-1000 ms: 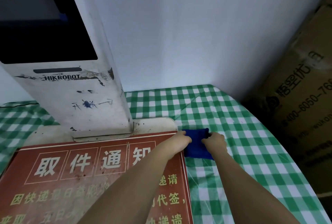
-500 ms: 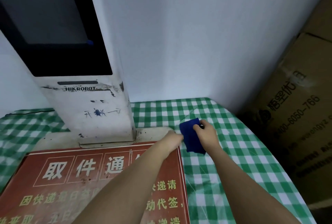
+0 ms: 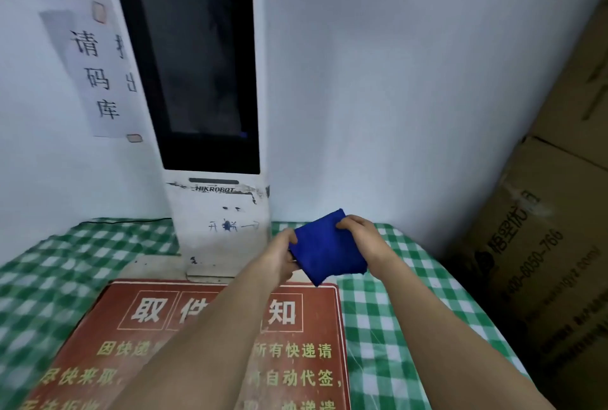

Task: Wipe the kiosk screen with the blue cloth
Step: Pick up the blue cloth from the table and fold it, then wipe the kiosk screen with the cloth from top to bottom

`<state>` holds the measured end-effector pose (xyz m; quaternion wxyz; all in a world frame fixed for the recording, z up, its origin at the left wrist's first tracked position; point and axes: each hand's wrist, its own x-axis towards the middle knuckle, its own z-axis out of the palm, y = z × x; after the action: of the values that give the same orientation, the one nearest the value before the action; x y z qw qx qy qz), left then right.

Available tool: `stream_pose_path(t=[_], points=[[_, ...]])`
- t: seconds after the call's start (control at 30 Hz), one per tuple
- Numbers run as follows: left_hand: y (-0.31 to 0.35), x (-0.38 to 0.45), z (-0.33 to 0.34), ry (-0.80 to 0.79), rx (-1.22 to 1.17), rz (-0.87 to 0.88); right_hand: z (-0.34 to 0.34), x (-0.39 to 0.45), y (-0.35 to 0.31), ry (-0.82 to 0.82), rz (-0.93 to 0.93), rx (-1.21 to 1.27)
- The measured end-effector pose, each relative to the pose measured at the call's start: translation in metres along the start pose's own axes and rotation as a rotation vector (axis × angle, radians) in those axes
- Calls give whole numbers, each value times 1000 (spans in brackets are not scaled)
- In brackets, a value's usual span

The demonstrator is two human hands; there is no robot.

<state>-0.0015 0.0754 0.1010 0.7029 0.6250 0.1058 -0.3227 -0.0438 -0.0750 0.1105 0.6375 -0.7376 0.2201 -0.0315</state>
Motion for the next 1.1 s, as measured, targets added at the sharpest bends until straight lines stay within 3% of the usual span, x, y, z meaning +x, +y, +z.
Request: stream_pose_path(t=[0.13,0.27,0.57,0.97,1.1], points=[[8,-21,-21,66,108,118,18,-16,-17,2,-57,-65],[16,-41,-40,104,197,214,44,-23,-27,85,-189,-296],[44,-74,-91,230,280,398,125,-58,-55,415,-415,-773],[98,-115,-224,111,331,552,285,-95,-111,363,-420,-340],[107,-123,-247,111,359,587,305,-108,-119,382,-468,-356]])
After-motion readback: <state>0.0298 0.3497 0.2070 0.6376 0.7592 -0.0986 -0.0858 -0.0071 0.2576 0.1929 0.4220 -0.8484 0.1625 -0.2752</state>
